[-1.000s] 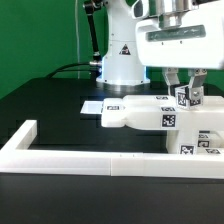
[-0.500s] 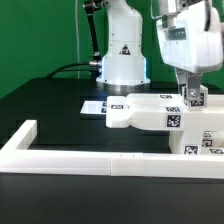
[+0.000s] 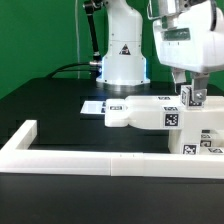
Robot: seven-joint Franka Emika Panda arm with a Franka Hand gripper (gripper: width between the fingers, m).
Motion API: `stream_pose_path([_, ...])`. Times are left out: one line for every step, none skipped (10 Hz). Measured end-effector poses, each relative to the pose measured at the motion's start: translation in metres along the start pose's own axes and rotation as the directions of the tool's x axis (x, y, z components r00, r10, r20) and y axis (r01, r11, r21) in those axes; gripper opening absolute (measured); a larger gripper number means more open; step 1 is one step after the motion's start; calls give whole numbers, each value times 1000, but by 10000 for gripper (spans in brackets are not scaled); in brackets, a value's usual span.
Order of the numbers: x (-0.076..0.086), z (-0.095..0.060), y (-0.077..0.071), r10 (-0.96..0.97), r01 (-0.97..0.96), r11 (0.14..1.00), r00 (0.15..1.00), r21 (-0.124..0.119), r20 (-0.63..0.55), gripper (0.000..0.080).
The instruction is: Assemble chair
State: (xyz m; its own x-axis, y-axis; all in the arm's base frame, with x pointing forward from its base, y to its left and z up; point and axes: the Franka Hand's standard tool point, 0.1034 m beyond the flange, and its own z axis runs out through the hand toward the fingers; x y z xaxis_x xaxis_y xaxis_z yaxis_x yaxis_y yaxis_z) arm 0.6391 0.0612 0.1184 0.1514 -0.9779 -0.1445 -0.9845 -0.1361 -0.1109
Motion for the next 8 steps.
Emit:
stream_pose_path([-1,0,-1,-151,151,989,989,6,-2,637])
stream_pose_path([-3,-1,-2,-264,264,964,964,6,-2,637])
stream_pose_path([-6,-1,-2,-366,366,931,931,6,-2,647])
stream_pose_path([-7,-1,-2,-487,487,874,874,6,-3,647])
stream_pose_path([-7,-1,-2,-547,547,837,837,5,-3,648])
stream_pose_path([-7,0,-1,-625,625,781,781,2,-2,648])
stream_pose_path([-7,2,0,-682,682,731,731,-1,-1,648])
stream_pose_path([-7,2,0,-735,735,678,678,-2,-1,648])
